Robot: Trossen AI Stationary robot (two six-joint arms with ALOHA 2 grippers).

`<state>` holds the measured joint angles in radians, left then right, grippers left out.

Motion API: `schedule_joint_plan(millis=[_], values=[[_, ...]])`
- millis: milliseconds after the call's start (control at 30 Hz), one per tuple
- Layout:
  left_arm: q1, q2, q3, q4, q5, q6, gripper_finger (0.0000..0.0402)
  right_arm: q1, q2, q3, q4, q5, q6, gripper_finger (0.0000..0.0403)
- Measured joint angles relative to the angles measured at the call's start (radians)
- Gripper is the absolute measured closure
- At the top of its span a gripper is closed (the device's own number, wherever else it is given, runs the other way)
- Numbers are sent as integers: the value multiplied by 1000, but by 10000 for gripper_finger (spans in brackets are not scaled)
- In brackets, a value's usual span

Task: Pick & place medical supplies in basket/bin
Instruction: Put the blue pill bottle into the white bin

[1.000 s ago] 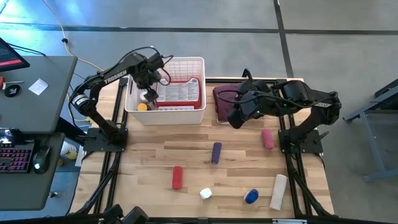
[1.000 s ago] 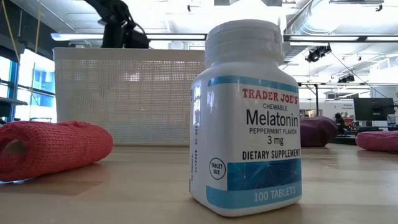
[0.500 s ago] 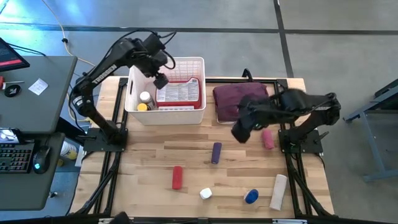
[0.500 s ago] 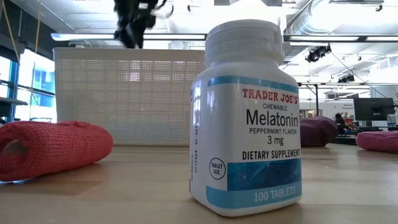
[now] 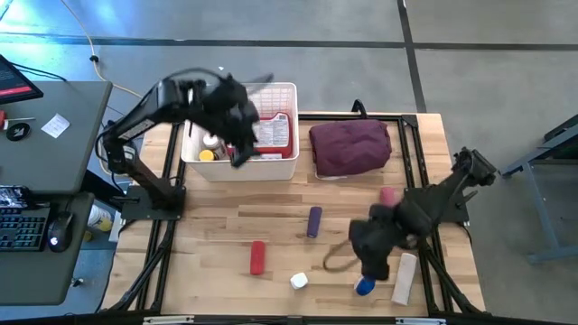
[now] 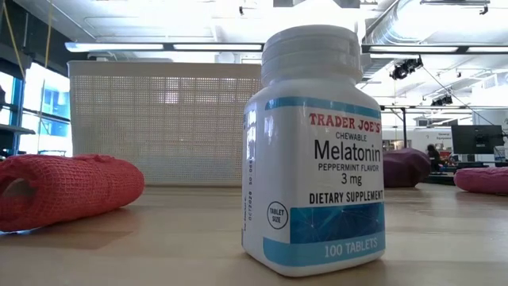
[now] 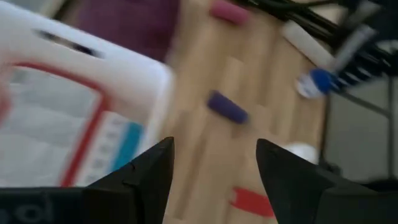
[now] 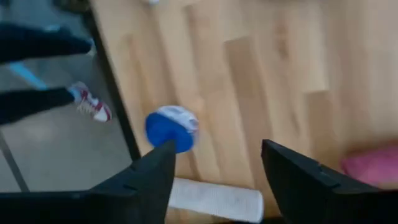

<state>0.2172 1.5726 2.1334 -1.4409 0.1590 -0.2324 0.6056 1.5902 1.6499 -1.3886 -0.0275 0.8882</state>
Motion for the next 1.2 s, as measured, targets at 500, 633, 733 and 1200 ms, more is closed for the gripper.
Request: schedule_joint_plan(millis=[500,633,733,1200], values=[[-457,11,0,-4,-379,-486,144,207,-1,-321,485,-5,-239,116],[-532,15,0,2,-440,-575,144,225,-1,-409,589,-8,-315,116],[-567,19,0,2,-460,-604,144,233,-1,-457,631,-9,-364,116],[-577,19,0,-5,-508,-575,144,242,-1,-588,740,-3,-404,116]])
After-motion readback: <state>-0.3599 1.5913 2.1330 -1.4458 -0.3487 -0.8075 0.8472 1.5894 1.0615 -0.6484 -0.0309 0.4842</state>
